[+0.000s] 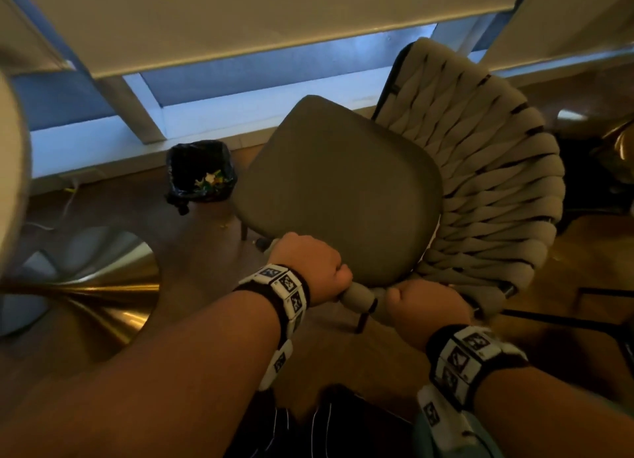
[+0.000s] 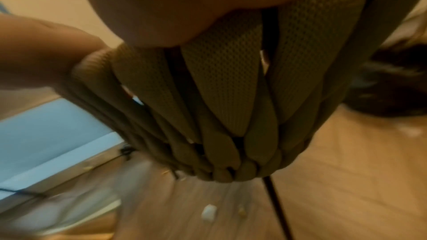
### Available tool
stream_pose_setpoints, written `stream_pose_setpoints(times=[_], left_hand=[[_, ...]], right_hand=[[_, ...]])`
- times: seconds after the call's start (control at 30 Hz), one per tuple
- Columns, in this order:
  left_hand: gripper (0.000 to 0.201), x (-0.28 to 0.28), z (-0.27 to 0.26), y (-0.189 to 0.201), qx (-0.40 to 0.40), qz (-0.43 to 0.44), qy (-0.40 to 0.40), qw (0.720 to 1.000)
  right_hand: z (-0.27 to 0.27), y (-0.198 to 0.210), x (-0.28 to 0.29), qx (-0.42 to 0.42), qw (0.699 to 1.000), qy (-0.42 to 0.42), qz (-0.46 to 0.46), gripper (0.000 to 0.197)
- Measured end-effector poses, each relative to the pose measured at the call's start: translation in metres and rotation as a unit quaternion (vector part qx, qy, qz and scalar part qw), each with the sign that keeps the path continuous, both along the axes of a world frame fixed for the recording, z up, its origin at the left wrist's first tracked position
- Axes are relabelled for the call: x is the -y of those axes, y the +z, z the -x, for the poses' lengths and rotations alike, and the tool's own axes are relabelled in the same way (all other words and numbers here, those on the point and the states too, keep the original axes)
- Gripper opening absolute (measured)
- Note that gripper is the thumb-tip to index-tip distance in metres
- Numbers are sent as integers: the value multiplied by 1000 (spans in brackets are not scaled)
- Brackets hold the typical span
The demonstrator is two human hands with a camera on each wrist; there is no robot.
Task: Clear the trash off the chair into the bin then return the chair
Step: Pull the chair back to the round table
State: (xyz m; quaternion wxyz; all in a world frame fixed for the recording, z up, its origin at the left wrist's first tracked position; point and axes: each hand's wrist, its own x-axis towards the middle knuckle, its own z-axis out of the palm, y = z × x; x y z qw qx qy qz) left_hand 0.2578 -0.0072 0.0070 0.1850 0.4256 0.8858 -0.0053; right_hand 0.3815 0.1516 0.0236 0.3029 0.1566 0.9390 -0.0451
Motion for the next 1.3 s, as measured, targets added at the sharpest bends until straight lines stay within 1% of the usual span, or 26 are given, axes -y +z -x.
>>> stream_pose_setpoints(times=[0.1, 0.13, 0.17, 0.23, 0.27, 0.3, 0.33, 0.4, 0.47, 0.5, 0.57, 0.6, 0.67, 0.73, 0.77, 0.8, 0.87, 0.9, 0.93, 0.97, 1.1, 1.13, 1.17, 1.23, 1.27, 1.3], left_hand=[[51, 38, -19, 1, 8, 14, 26, 1000], [50, 55, -27, 2, 0, 23, 36, 999], [48, 71, -34, 5, -12, 34, 45, 998], [45, 102, -48, 13, -29, 56, 65, 996], [45, 116, -55, 17, -27, 67, 76, 994], [44, 129, -60, 22, -22, 76, 87, 993], [43, 142, -66, 23, -18, 86, 97, 991], [42, 168, -78, 23, -8, 101, 119, 988], [44, 195, -98, 20, 8, 123, 144, 982], [46, 209, -109, 17, 14, 127, 163, 978], [46, 237, -124, 12, 19, 112, 203, 972], [45, 252, -130, 10, 32, 106, 226, 968], [37, 283, -140, 10, 55, 101, 277, 954], [23, 311, -150, 12, 64, 96, 353, 929], [17, 321, -156, 13, 67, 106, 390, 912], [18, 328, -162, 13, 69, 121, 419, 897], [35, 331, -174, 10, 89, 129, 476, 866], [37, 331, -181, 9, 91, 112, 506, 850], [32, 331, -188, 6, 94, 87, 530, 838], [27, 331, -194, 4, 91, 62, 543, 833], [16, 341, -209, -4, 106, 13, 565, 818], [15, 342, -213, -4, 105, 9, 567, 817], [15, 343, -215, -4, 103, 9, 570, 815], [15, 347, -224, -4, 96, 7, 583, 806], [16, 349, -232, -3, 90, 6, 589, 803], [16, 352, -242, -3, 80, 9, 592, 802]], right_hand=[[-25, 0, 37, -12, 994, 105, 35, 20], [-32, -2, 53, -10, 992, 113, 46, 23], [-37, 0, 68, -2, 993, 102, 63, 32], [-46, -1, 96, 36, 988, 58, 135, 59], [-49, 0, 110, 55, 981, 70, 170, 79], [-54, 2, 122, 77, 972, 104, 194, 97], [-57, 2, 131, 98, 964, 153, 197, 106], [-65, -5, 146, 139, 941, 244, 186, 101], [-71, -11, 152, 151, 920, 293, 213, 98], [-70, -5, 152, 154, 906, 299, 259, 90], [-59, 8, 141, 129, 889, 245, 365, 57], [-50, 13, 128, 102, 898, 202, 378, 45], [-21, 21, 90, -16, 938, 116, 327, 33], [23, 28, 43, -175, 955, 52, 233, 35], [49, 27, 20, -218, 960, 31, 173, 41], [75, 26, 0, -237, 964, 17, 121, 50], [122, 11, -29, -213, 975, 20, 55, 63], [136, 0, -32, -191, 980, 37, 51, 63], [146, -13, -30, -181, 981, 55, 52, 58], [154, -25, -29, -184, 979, 72, 52, 53], [161, -32, -13, -190, 976, 77, 66, 20], [158, -30, -13, -182, 977, 86, 63, 16], [156, -31, -15, -176, 978, 95, 63, 17], [146, -25, -9, -154, 979, 103, 85, 35], [138, -17, 0, -146, 979, 100, 101, 34], [130, -11, 8, -138, 979, 109, 106, 26]])
